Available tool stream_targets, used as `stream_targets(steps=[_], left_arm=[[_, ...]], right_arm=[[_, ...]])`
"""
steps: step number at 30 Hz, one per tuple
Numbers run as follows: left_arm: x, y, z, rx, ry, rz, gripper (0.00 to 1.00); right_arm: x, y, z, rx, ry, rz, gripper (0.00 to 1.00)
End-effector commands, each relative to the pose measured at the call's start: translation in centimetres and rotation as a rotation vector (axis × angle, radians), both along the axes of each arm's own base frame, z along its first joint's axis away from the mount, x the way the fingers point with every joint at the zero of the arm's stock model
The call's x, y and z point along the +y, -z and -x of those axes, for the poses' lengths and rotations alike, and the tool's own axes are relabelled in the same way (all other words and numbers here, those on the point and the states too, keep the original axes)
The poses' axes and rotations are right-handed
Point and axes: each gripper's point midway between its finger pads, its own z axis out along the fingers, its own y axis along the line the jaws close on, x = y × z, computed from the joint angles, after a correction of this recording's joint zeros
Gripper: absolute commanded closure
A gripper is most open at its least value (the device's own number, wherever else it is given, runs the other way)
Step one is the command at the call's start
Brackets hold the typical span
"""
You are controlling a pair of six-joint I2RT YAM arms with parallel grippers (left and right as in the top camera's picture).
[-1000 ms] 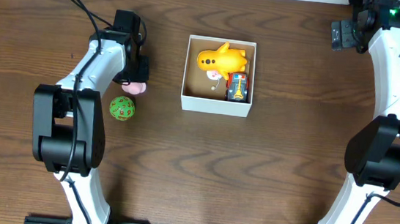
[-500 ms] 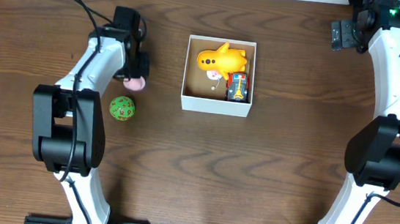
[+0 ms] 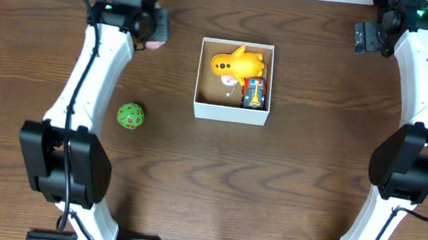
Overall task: Pack container
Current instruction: 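Lift the pig toy and carry it into the box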
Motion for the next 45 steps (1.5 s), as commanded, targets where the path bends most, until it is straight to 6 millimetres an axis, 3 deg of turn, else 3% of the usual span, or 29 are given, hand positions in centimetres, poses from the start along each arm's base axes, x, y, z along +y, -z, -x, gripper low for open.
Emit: stream_targets(steps=[1,5,10,20,29,34,39,45], left_arm=[[-4.1,-3.6,0.9,-0.068,0.094,0.055,0.94],[-7.8,-3.9,2.5,-0.055,0.178,0.068,0.94],[-10.1,-2.8,4.1,-0.003,0.231,0.057,0.94],[-10.5,-1.2,3.9,0.033,0.237,0.049,0.94],[-10.6,-1.1,3.9,0.033,0.236,0.050,0.94],[-11.1,-0.6,4.2,0.068,0.150,0.114,0.94],[-12.0,0.5,4.7,0.116,0.063,0.177,0.94],[-13.6,2.9,5.4,0.175,0.090,0.155,0.94]], right_arm=[[-0.1,-0.9,0.2,-0.019,0.017,-0.001,0.01],[-0.1,-0.9,0.2,-0.019,0.017,-0.001,0.01],[-0.1,-0.9,0.2,-0.019,0.016,-0.001,0.01],[-0.1,-0.9,0.2,-0.019,0.017,-0.001,0.01],[-0.1,-0.9,0.2,-0.019,0.017,-0.001,0.01],[-0.1,-0.9,0.2,-0.019,0.017,-0.001,0.01],[-0.1,-0.9,0.2,-0.019,0.017,-0.001,0.01],[-0.1,-0.9,0.2,-0.019,0.017,-0.001,0.01]])
